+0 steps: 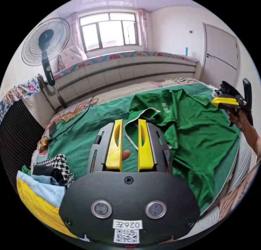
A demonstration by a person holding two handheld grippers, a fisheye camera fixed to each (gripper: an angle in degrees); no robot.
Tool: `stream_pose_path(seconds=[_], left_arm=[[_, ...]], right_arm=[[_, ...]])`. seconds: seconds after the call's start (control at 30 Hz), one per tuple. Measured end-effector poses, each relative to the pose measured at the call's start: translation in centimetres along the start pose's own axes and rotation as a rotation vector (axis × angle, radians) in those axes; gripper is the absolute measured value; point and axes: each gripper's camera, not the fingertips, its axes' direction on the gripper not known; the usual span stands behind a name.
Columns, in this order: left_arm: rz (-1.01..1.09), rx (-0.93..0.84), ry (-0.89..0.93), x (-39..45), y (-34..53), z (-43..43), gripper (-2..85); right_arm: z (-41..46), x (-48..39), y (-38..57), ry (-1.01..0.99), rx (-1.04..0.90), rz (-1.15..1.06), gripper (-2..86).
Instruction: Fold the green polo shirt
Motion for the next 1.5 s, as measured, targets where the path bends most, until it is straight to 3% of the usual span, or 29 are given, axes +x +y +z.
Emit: stream_pose_path(seconds=[0.23,0.3,0.37,0.43,0.57,0.7,0.87,0.93,1.0,1.07,1.17,1.33,1.43,1.5], left_arm=[[0.057,-0.187,0.01,-1.5,-5.6,12.9,14.6],[0.083,-0.23,0.005,-1.3,-6.7,15.4,10.7],[0.137,-0.309,-0.008,-0.7,-8.2,17.7,0.9],[0.175,-0.332,-0.01,-0.8,-9.2,18.1,0.1],[-0.106,-0.266,0.121,-6.9,-9.9,17.3,-0.3],[-0.239,-0.213,0.038,-10.9,-8.6,14.7,-0.6],[-0.035,-0.03,0.372,-8.0,-7.8,9.2,2.5],[0.058,0.019,0.392,-5.5,-7.5,7.5,5.9],[0.167,0.07,0.395,-2.9,-7.0,5.9,8.9],[0.29,0.1,0.415,-0.2,-6.4,4.7,12.4],[0.389,0.076,0.462,1.4,-6.3,4.7,17.1],[0.442,0.006,0.426,2.0,-7.3,6.5,19.6],[0.417,-0.029,0.43,1.8,-8.6,7.8,18.5],[0.426,-0.041,0.418,1.9,-9.1,8.4,18.4]], right_arm=[[22.9,0.7,-11.8,-0.018,-0.245,-0.018,9.8],[28.4,1.0,-13.9,-0.022,-0.315,0.016,9.5],[34.7,1.1,-16.1,-0.102,-0.462,0.073,0.9],[37.2,1.0,-18.0,-0.247,-0.462,0.144,0.6],[38.1,-1.7,-22.4,-0.466,-0.272,0.146,5.7],[36.6,-5.6,-23.7,-0.466,-0.276,-0.031,9.0],[30.5,-14.0,-16.8,-0.459,-0.206,-0.421,9.3],[29.0,-17.2,-13.6,-0.427,-0.201,-0.547,9.1],[28.2,-20.2,-10.9,-0.341,-0.183,-0.663,8.7],[29.0,-23.3,-8.6,-0.124,-0.16,-0.759,4.5],[32.1,-24.6,-9.0,0.057,-0.259,-0.764,0.0],[33.3,-18.9,-14.4,-0.156,-0.251,-0.4,0.4],[32.5,-17.8,-14.4,-0.394,-0.277,-0.467,4.2],[31.3,-19.3,-12.5,-0.41,-0.285,-0.596,7.3]])
